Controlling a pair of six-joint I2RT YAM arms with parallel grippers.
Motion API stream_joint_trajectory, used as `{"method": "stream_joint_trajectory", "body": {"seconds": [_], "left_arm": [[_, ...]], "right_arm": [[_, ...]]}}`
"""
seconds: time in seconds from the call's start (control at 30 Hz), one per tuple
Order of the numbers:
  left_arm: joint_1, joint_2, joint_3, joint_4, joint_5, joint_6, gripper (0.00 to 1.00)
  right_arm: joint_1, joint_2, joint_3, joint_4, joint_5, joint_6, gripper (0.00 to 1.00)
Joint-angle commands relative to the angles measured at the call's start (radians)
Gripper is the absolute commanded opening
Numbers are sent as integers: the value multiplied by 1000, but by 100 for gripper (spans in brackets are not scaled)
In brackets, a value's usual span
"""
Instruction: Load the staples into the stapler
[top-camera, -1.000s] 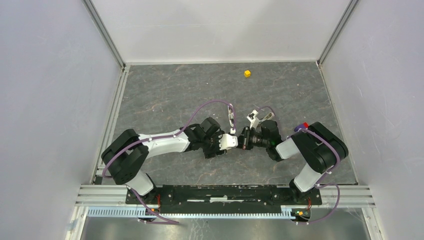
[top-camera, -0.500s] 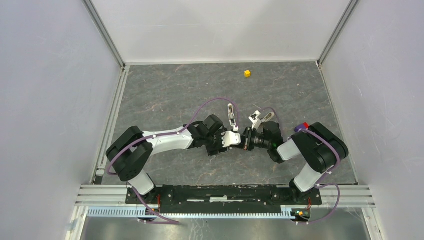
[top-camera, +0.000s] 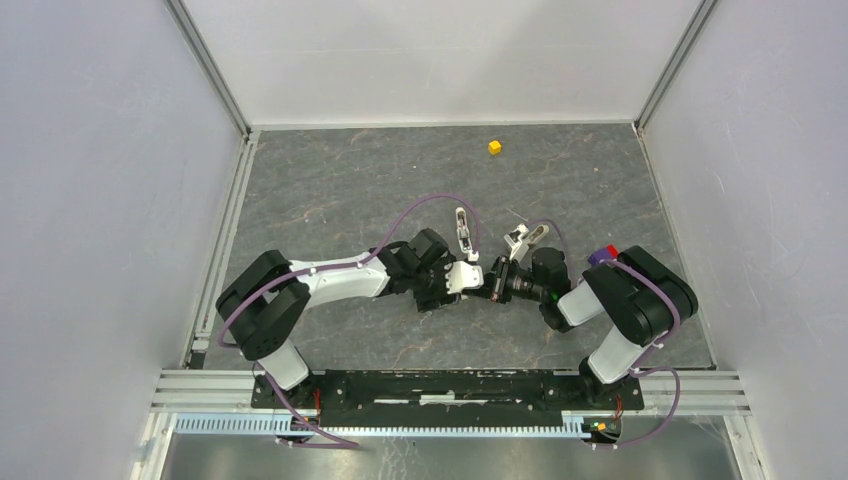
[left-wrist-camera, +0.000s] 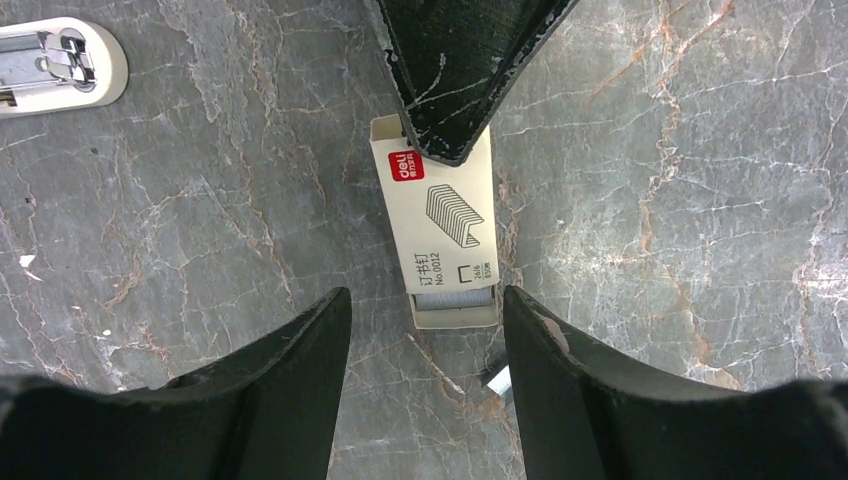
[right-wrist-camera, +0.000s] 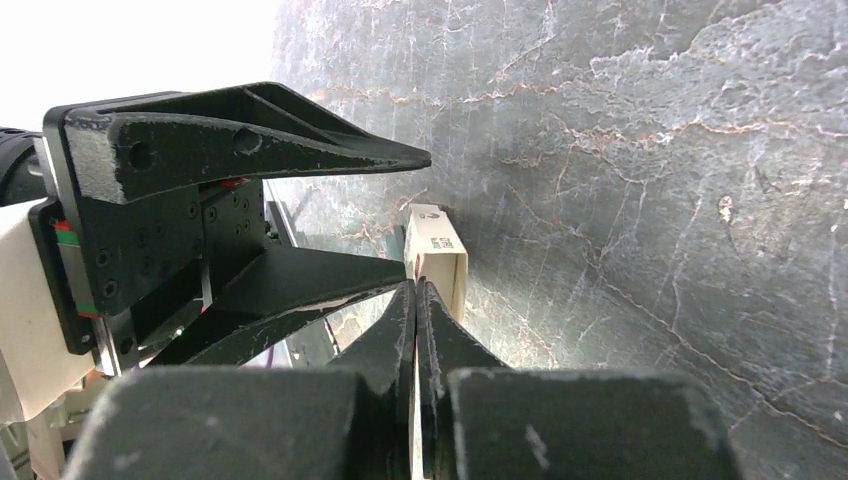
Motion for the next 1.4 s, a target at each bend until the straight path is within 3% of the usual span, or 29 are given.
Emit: {"method": "stream_joint_trajectory", "body": {"seconds": [0.0,0.5,0.83,1.37], "left_arm": [[1,7,30,5,20,-49,65],[-14,42,46,4,19,-78,65],[-15,36,49,-5,0,-66,48],[-15,34,48,-41,-40,-31,44]], "right_arm": [[-7,-9,-7,65,12,7,0],[-10,-16,-14,65,13,6,0],[-19,-19,-29,75,10,6,0],[-127,-26,-103,116,-57,-10,0]]}}
